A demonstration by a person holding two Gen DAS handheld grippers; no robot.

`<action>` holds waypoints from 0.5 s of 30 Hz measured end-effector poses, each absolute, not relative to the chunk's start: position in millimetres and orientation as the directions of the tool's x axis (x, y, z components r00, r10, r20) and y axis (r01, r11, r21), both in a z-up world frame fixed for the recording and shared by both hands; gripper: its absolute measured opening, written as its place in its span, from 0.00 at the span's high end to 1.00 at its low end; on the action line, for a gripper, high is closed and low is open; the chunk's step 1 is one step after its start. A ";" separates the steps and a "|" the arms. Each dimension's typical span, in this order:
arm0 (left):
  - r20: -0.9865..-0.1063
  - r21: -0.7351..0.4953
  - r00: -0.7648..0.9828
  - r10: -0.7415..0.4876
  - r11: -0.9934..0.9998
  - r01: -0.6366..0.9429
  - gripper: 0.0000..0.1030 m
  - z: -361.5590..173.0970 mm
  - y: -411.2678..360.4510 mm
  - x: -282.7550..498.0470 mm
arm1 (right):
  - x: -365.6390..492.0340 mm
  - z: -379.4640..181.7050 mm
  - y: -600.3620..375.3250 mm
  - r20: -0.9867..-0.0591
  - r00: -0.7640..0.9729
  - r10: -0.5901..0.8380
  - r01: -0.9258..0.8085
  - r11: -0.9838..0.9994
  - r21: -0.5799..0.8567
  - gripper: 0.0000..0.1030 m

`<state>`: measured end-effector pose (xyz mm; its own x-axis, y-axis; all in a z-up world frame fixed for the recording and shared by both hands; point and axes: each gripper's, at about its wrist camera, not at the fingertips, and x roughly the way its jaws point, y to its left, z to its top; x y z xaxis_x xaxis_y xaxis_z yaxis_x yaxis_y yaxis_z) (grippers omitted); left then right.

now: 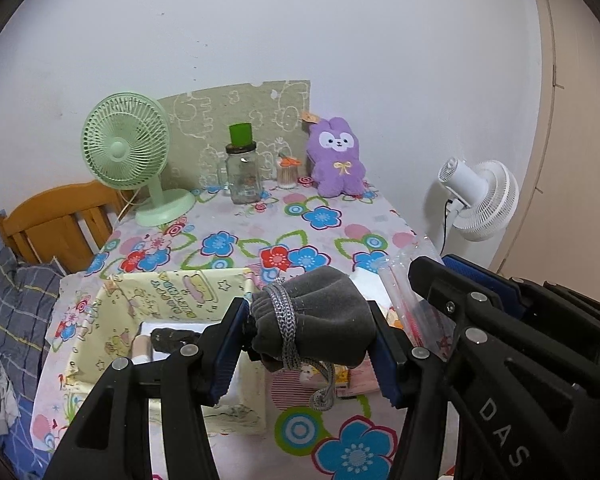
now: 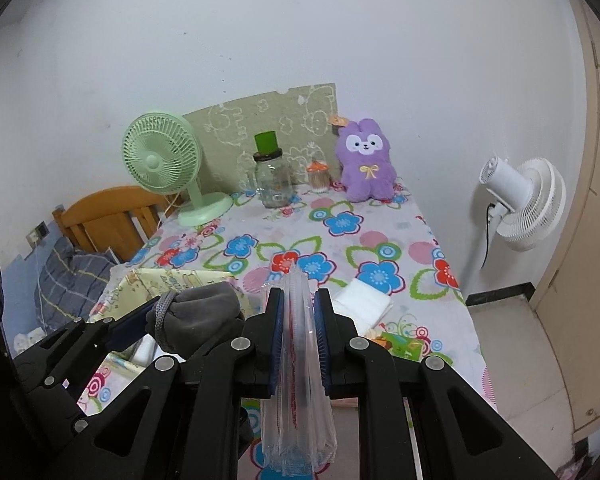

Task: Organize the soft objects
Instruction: 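Carry grey knit item with left tool while right tool carries clear bag to box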

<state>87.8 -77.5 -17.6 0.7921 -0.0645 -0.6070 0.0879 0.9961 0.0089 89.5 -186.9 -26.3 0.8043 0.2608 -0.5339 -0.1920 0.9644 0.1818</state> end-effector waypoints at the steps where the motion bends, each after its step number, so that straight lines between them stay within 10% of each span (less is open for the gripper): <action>1: -0.605 0.008 0.793 -0.063 0.996 0.086 0.43 -16.6 -74.5 88.0 | 89.0 -25.0 -184.3 -0.533 0.805 0.261 -0.194 0.964 0.179 0.82; 15: -0.597 0.001 0.801 -0.037 0.999 0.047 0.43 -12.0 -33.8 91.9 | 96.5 -14.9 -143.4 -0.529 0.799 0.285 -0.233 0.959 0.164 0.82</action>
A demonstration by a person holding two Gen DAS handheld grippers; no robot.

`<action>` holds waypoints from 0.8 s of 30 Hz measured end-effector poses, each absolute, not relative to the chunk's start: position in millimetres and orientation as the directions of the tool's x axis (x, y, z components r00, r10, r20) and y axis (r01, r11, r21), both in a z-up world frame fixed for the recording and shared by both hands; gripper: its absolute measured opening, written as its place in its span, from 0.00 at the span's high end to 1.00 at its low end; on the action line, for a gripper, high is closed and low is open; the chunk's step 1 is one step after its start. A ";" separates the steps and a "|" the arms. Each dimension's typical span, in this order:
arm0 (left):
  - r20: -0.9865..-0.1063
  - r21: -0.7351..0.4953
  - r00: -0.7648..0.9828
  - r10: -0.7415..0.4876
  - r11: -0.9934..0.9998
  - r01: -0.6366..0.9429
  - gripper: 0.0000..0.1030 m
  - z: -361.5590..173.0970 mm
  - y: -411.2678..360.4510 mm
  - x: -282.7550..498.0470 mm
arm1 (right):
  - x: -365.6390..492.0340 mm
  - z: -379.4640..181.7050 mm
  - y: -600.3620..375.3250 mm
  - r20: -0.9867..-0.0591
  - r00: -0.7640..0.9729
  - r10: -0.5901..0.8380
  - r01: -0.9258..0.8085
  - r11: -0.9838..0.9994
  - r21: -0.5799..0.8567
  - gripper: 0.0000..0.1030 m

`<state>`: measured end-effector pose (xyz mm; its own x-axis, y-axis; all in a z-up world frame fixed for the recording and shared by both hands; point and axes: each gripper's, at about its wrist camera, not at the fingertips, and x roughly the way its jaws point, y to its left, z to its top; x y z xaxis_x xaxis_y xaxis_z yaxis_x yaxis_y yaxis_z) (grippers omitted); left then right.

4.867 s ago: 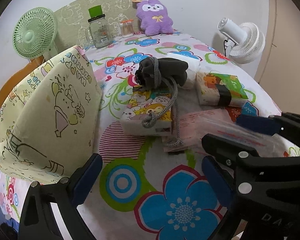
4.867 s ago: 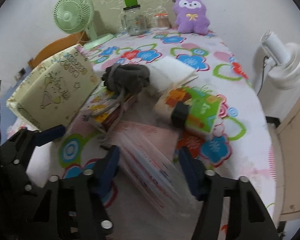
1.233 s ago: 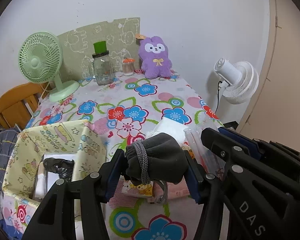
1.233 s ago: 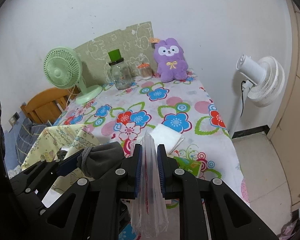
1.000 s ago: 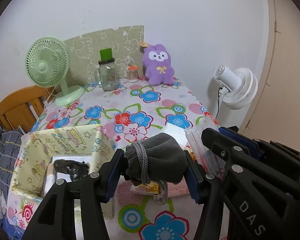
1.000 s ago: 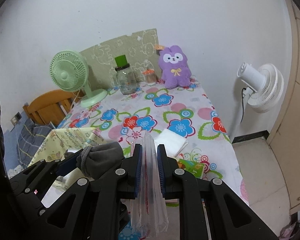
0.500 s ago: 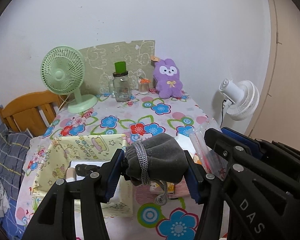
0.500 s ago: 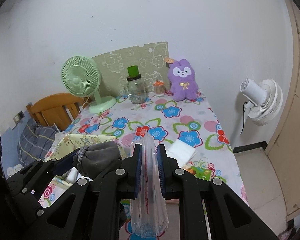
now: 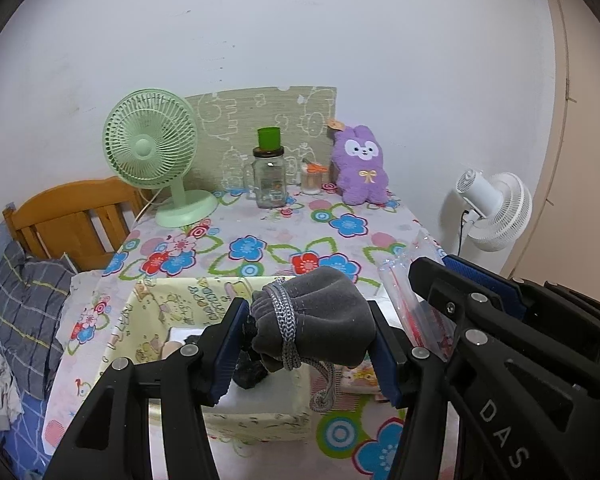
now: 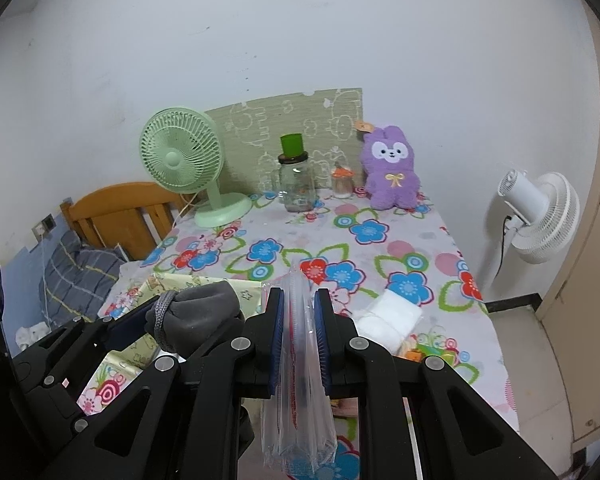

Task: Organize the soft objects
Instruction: 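Carry grey knit item with left tool while right tool carries clear bag to box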

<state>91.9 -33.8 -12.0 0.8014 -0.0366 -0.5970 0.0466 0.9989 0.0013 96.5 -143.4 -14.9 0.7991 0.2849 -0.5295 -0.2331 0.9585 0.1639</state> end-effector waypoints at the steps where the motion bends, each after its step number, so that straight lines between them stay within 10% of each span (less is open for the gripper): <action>1: -0.598 0.001 0.801 -0.035 0.999 0.044 0.43 -12.7 -31.5 92.9 | 97.9 -14.9 -139.6 -0.530 0.796 0.291 -0.241 0.957 0.164 0.82; 24: -0.631 0.000 0.775 0.026 0.999 -0.034 0.43 -34.2 34.2 124.1 | 139.3 -30.0 -66.2 -0.579 0.735 0.353 -0.331 0.932 0.147 0.82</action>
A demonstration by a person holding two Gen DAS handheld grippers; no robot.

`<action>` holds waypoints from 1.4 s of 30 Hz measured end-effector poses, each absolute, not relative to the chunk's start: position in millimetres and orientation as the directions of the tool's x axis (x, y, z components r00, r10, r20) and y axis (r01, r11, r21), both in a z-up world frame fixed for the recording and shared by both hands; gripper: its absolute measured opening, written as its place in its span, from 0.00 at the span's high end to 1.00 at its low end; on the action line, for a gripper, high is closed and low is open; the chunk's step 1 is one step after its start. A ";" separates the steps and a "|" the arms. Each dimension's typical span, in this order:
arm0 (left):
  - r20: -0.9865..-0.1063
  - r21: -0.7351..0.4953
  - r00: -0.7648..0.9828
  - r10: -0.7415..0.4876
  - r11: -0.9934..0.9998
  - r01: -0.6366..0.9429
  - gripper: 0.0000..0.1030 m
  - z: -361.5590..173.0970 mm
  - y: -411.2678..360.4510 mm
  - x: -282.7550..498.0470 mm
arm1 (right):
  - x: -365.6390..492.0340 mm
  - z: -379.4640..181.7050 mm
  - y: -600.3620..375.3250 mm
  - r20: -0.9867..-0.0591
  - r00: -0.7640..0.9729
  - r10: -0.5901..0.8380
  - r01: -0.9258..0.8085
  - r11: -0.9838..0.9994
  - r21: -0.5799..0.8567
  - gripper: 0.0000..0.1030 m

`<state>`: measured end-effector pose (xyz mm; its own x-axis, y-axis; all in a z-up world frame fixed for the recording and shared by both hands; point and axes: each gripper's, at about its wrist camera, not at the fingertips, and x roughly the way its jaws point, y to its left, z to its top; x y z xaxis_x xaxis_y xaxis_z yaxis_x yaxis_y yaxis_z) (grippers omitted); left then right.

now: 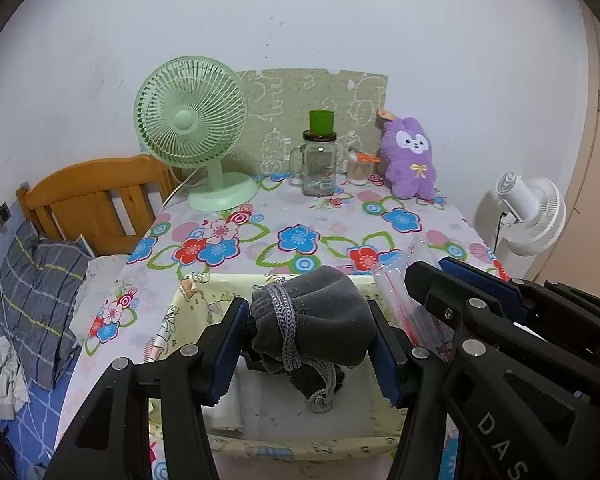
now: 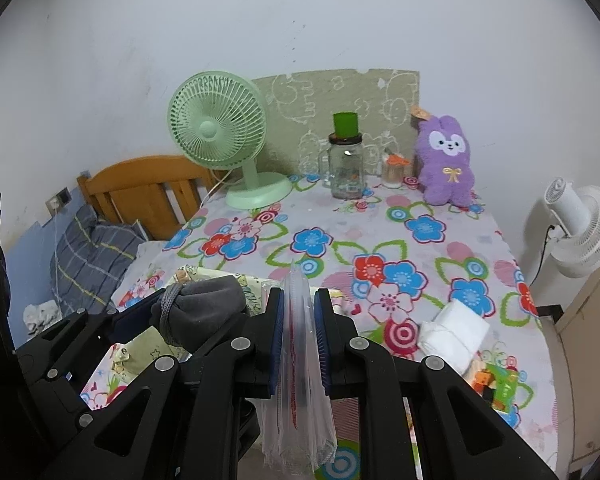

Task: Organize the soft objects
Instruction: 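Carry grey knit item with left tool while right tool carries clear bag to box, then drop grey knit item into yellow box with left tool while right releases clear bag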

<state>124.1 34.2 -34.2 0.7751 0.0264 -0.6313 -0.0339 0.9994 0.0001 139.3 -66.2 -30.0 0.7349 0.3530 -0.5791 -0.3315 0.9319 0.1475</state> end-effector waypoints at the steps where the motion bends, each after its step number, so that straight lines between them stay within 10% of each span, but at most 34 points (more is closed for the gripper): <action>1: -0.635 0.001 0.772 0.029 0.999 -0.037 0.43 -35.9 37.5 125.7 | 141.0 -31.3 -63.5 -0.582 0.732 0.353 -0.333 0.932 0.146 0.82; 23: -0.730 -0.023 0.683 0.034 0.997 -0.074 0.40 -83.8 80.6 152.0 | 175.1 -76.8 -12.3 -0.665 0.619 0.417 -0.401 0.896 0.189 0.82; 34: -0.751 -0.024 0.659 0.034 0.997 -0.078 0.10 -98.2 86.4 156.2 | 187.0 -95.0 -5.3 -0.697 0.579 0.424 -0.409 0.890 0.202 0.80; 40: -0.753 -0.024 0.657 0.035 0.997 -0.079 0.09 -97.6 84.7 156.0 | 187.6 -93.5 -7.9 -0.707 0.589 0.393 -0.401 0.901 0.166 0.66; 42: -0.749 -0.036 0.662 0.021 0.997 -0.073 0.07 -95.6 83.8 154.7 | 185.8 -91.5 -11.0 -0.700 0.594 0.397 -0.404 0.899 0.168 0.39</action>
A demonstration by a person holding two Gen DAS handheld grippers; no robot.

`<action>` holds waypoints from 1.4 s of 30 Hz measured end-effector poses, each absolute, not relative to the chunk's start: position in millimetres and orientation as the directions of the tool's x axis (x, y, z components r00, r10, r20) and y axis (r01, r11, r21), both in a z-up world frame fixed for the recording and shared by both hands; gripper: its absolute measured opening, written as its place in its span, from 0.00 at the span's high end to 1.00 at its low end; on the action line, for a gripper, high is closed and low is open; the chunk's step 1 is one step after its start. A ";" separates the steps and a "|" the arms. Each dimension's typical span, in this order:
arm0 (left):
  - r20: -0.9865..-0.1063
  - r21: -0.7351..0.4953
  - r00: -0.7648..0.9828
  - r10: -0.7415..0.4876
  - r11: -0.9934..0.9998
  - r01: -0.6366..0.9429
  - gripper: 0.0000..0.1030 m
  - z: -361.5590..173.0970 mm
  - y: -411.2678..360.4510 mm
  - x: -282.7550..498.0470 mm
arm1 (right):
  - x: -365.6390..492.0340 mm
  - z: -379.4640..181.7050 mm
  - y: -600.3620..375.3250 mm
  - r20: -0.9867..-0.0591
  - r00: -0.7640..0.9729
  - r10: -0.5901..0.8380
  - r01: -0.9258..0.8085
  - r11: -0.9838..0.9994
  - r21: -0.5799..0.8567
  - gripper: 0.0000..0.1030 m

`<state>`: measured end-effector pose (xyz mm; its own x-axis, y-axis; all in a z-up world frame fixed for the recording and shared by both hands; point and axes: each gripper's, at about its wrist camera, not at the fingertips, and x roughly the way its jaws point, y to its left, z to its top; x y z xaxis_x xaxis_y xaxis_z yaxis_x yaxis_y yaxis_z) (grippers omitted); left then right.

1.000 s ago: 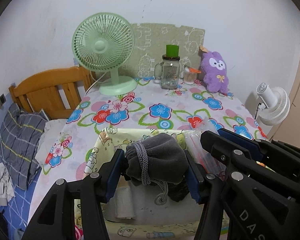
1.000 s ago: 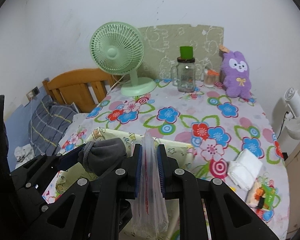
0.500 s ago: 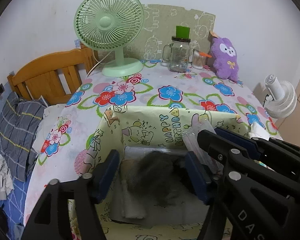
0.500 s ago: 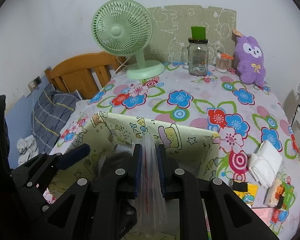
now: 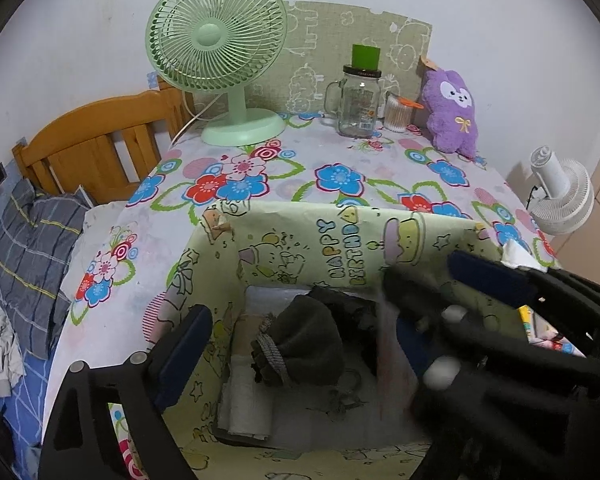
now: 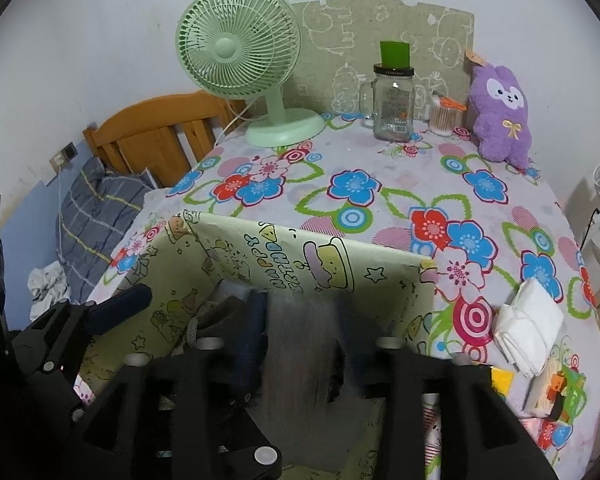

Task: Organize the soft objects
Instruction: 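Drop grey knit item into yellow box with left tool while right releases clear bag, then withdraw both tools from the box toward the tissue packs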

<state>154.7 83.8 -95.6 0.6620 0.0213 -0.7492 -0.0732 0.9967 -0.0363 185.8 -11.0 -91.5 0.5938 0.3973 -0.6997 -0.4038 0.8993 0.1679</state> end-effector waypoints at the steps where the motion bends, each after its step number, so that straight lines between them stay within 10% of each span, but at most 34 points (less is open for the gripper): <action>1: -0.745 -0.041 0.667 0.019 0.996 -0.074 0.06 -94.1 83.5 153.3 | 183.7 -89.4 -13.1 -0.690 0.603 0.401 -0.402 0.900 0.171 0.35; 42: -0.623 -0.024 0.782 -0.002 1.000 -0.016 0.00 -28.6 21.9 83.8 | 103.4 -20.4 -91.2 -0.538 0.778 0.326 -0.313 0.942 0.117 0.05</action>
